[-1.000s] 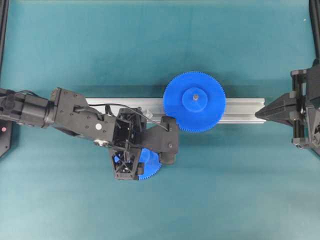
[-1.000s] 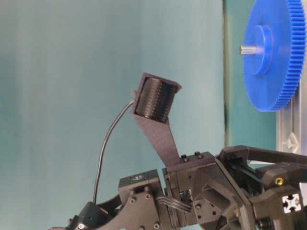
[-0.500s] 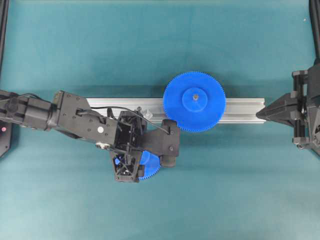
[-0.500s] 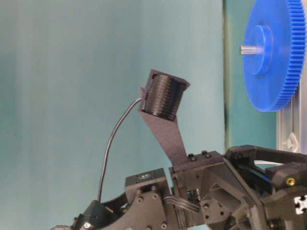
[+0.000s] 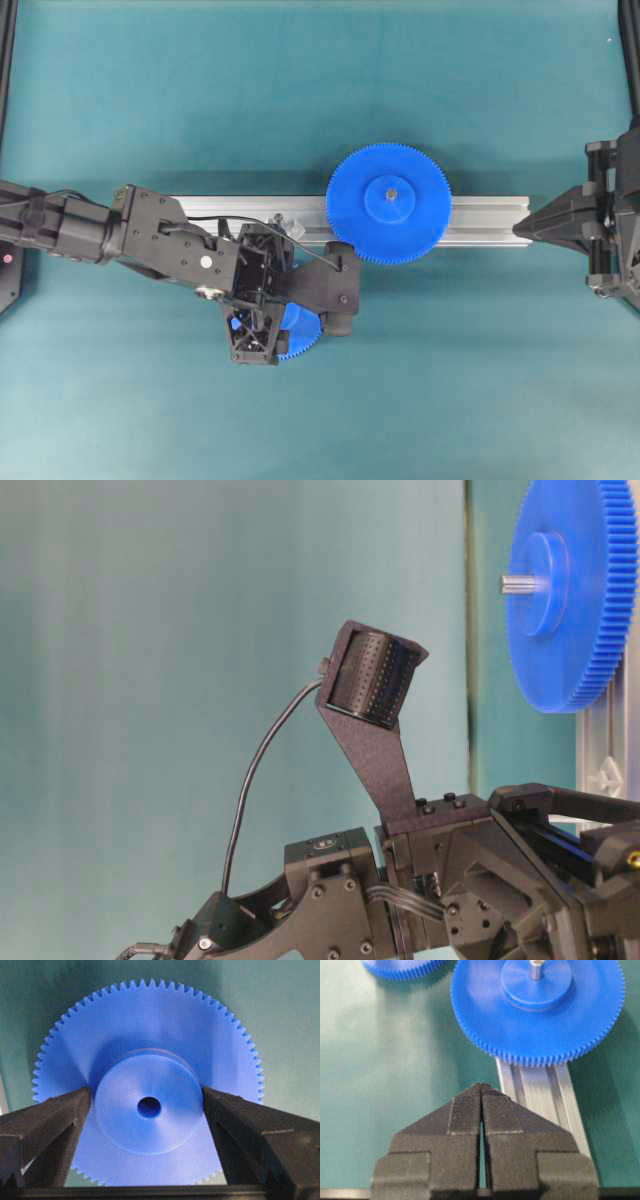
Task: Insert the small gear onto the shaft.
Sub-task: 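Lift the small blue gear upright with the left gripper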
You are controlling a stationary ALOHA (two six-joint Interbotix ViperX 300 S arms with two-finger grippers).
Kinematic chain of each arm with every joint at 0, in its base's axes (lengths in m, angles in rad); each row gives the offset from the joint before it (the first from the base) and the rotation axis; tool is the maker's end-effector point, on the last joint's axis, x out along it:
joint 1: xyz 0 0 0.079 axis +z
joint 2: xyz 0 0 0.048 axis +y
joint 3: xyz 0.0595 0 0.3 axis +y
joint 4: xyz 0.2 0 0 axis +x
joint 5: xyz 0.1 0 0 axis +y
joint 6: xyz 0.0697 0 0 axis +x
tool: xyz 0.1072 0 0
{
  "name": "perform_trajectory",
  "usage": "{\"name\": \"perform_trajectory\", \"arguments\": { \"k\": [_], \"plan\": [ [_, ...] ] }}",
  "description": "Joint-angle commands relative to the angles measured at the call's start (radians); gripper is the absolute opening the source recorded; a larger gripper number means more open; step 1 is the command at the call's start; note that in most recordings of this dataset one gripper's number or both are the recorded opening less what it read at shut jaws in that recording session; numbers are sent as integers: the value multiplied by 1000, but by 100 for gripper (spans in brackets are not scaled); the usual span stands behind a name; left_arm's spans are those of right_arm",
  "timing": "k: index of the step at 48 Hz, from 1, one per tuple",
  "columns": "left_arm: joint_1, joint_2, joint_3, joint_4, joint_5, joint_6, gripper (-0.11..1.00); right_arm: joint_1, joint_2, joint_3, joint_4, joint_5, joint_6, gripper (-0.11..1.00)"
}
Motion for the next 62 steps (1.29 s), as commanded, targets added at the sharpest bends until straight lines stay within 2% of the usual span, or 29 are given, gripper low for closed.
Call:
{"name": "perform_trajectory", "arguments": {
  "k": [1,33,39,43,62],
  "plan": [
    [-3,-9,-8,2,-5,-2,92,-3,3,-9,0,-9,8,-1],
    [-3,-11,-5,2,-6,0,91,-3,3,-14,2,-9,8,-1],
    [-3,-14,-6,2,-15,8,84,-3,3,-14,2,-9,8,-1],
    [-3,-15,-8,2,-20,9,69,-3,3,-14,2,-9,8,-1],
    [-5,-25,-8,2,-15,12,69,-3,-12,-14,2,-6,9,-1]
  ]
}}
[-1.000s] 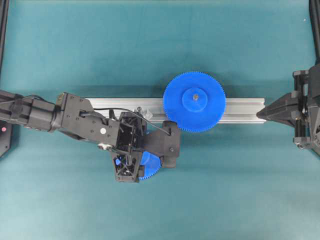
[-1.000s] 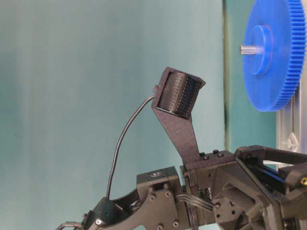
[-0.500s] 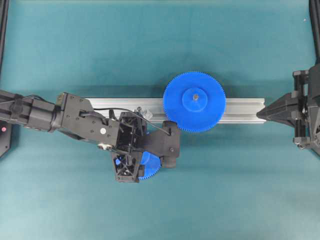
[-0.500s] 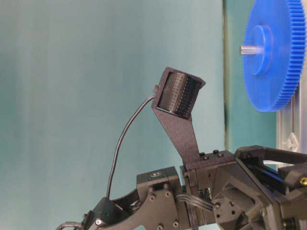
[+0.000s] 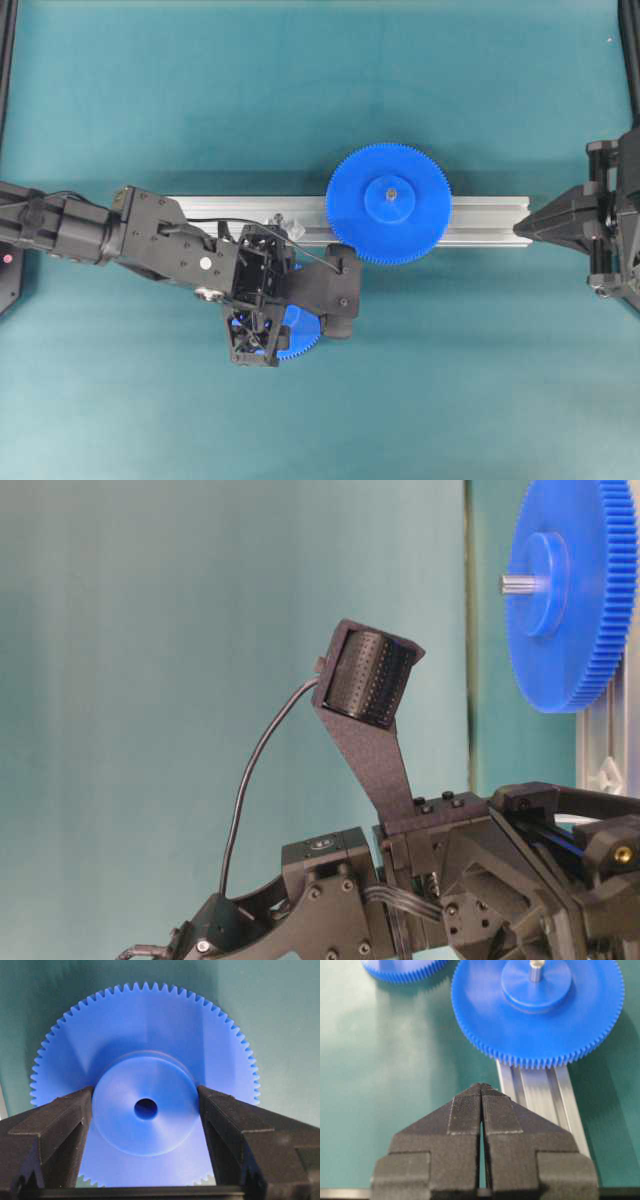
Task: Insert the small gear onto the shaft.
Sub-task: 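Lift the small blue gear upright with the left gripper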
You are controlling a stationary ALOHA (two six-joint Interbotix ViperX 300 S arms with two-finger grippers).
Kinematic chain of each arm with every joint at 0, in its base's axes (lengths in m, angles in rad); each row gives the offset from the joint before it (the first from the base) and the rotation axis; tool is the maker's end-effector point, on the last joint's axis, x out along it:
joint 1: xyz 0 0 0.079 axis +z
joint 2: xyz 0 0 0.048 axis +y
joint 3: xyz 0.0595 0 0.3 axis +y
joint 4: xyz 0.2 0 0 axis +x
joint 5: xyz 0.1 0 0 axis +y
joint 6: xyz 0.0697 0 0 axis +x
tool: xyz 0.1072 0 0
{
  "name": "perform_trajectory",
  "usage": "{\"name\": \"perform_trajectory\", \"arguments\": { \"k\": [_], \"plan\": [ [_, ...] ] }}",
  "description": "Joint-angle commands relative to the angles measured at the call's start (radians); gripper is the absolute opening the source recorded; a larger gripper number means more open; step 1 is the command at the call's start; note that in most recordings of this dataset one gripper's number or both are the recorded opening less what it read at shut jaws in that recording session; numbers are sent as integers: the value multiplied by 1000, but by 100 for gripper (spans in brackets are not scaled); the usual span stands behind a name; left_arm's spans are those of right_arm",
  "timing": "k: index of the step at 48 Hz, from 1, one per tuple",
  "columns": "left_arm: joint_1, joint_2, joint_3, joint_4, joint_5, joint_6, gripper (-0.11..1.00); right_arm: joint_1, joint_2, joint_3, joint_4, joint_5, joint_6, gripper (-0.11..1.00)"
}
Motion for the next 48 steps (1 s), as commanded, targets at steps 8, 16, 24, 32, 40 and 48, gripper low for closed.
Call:
{"name": "perform_trajectory", "arguments": {
  "k": [8,16,24,32,40,48],
  "plan": [
    [-3,-29,-15,2,-3,2,69,-2,-14,-14,3,-3,9,-1],
    [-2,-43,-34,2,20,2,69,-2,-20,-12,3,-2,9,-1],
    [-2,-72,-52,2,52,3,69,-2,-21,-11,3,-2,9,-1],
    [-3,-104,-63,2,77,5,69,-2,-23,-9,3,-2,9,-1],
    [-2,-140,-84,2,129,8,69,-2,-25,-9,3,-2,9,-1],
    [-2,-161,-115,2,201,25,69,-2,-26,-11,3,-2,9,-1]
  ]
}}
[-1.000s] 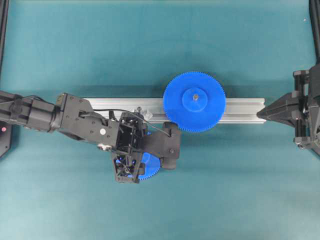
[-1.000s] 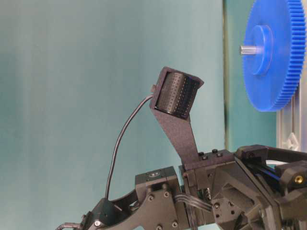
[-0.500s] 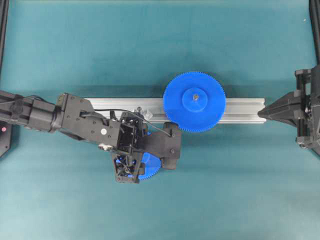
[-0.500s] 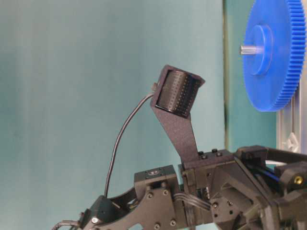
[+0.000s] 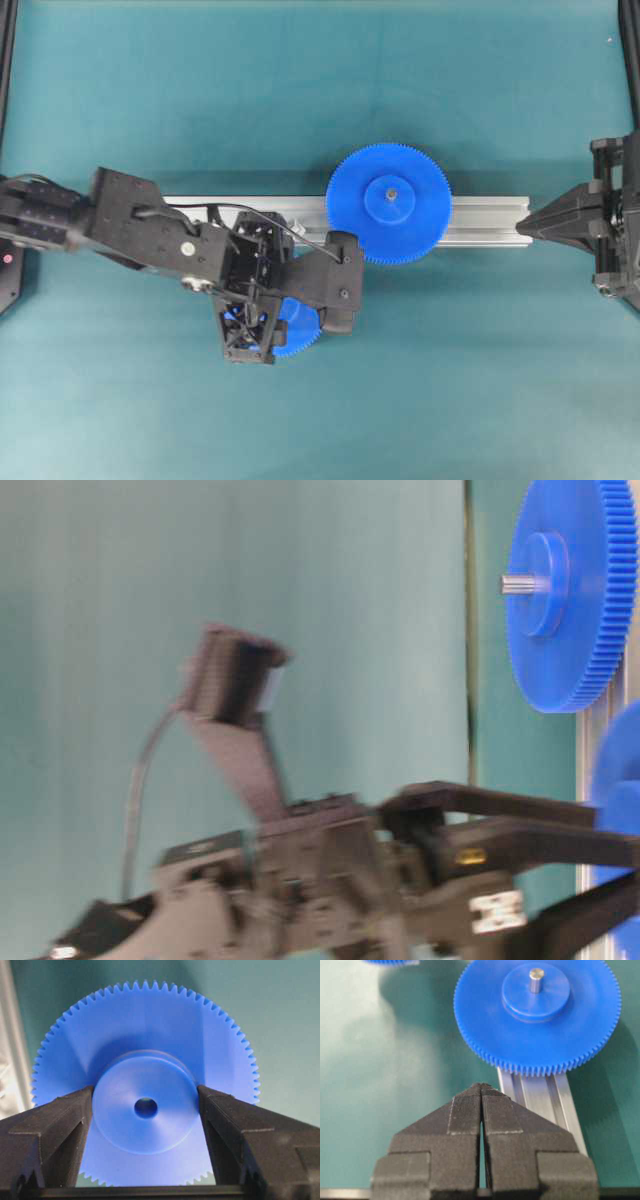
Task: Insert the small gear onto the shaft.
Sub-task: 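Lift the small blue gear upright with the left gripper, then carry the gear to the empty left shaft and align its hole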
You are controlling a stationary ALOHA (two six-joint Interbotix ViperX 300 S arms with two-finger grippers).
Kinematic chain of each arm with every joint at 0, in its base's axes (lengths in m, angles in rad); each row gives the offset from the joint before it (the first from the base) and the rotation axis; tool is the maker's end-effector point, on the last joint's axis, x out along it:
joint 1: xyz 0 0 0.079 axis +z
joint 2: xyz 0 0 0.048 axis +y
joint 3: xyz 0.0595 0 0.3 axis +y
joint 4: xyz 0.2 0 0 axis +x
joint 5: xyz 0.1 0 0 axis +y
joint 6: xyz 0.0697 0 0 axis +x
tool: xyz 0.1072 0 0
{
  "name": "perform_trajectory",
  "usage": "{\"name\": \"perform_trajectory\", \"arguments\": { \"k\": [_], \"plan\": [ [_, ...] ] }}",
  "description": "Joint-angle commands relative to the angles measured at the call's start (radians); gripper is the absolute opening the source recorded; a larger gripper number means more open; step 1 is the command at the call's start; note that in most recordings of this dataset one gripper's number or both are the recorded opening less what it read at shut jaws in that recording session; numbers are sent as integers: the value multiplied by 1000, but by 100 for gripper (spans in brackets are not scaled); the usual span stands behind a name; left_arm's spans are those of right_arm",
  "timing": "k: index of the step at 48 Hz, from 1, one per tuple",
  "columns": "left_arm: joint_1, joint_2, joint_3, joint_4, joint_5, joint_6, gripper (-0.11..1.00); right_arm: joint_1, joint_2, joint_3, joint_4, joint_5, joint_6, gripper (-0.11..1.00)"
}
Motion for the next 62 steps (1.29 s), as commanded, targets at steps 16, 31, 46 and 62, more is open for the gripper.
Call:
{"name": "perform_trajectory", "arguments": {
  "k": [16,31,46,62],
  "plan": [
    [40,-72,-118,5,117,55,69,-2,5,-9,2,-3,11,-1],
    [78,-74,-121,5,147,81,69,-2,-2,-9,2,-2,11,-1],
    [121,-78,-124,5,147,101,69,-2,-20,-3,2,-2,12,-1],
    [149,-83,-140,6,149,123,69,-2,-21,-3,2,-2,12,-1]
  ]
}}
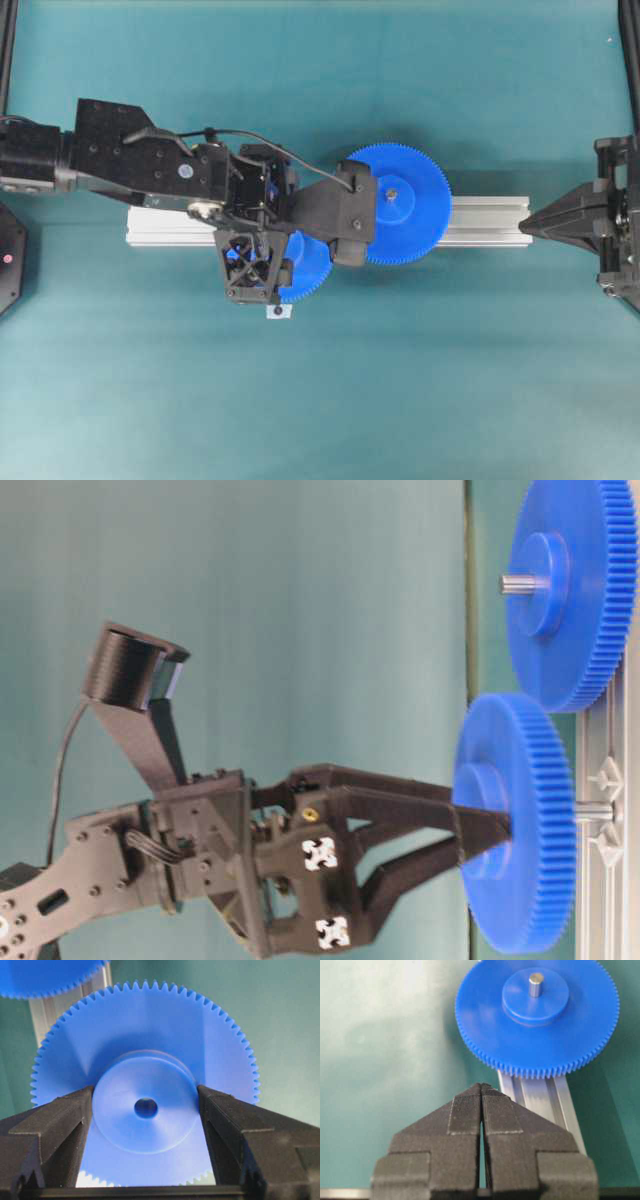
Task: Insert the small gear onto the shaft.
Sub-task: 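Carry the gear to the empty left shaft and align its hole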
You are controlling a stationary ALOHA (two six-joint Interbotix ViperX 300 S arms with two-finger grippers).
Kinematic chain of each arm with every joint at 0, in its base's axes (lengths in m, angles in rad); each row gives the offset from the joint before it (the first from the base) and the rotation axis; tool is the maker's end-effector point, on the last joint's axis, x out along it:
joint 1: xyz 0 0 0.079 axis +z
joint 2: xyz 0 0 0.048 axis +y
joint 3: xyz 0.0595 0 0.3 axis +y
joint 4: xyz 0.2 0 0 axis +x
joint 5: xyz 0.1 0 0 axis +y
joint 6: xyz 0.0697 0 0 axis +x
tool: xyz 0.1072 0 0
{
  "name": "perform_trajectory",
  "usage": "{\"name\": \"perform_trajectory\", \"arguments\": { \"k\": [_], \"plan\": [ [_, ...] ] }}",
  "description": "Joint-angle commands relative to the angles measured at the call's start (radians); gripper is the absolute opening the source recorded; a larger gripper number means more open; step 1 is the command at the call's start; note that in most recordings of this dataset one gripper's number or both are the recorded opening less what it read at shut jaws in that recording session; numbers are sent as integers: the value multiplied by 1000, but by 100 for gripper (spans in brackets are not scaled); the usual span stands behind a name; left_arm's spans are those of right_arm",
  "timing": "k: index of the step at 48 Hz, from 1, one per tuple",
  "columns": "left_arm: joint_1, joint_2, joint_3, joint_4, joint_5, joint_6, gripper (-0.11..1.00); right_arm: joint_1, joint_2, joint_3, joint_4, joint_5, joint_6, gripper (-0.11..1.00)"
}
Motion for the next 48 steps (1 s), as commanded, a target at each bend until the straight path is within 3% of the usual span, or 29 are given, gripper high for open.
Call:
{"name": "perform_trajectory", "arguments": {
  "k": [1,48],
  "plan": [
    [18,-49,-34,3,-2,3,69,-2,6,-11,0,-5,11,-1],
    [103,-38,-21,6,2,83,69,-2,5,-11,2,-8,28,-1]
  ]
}}
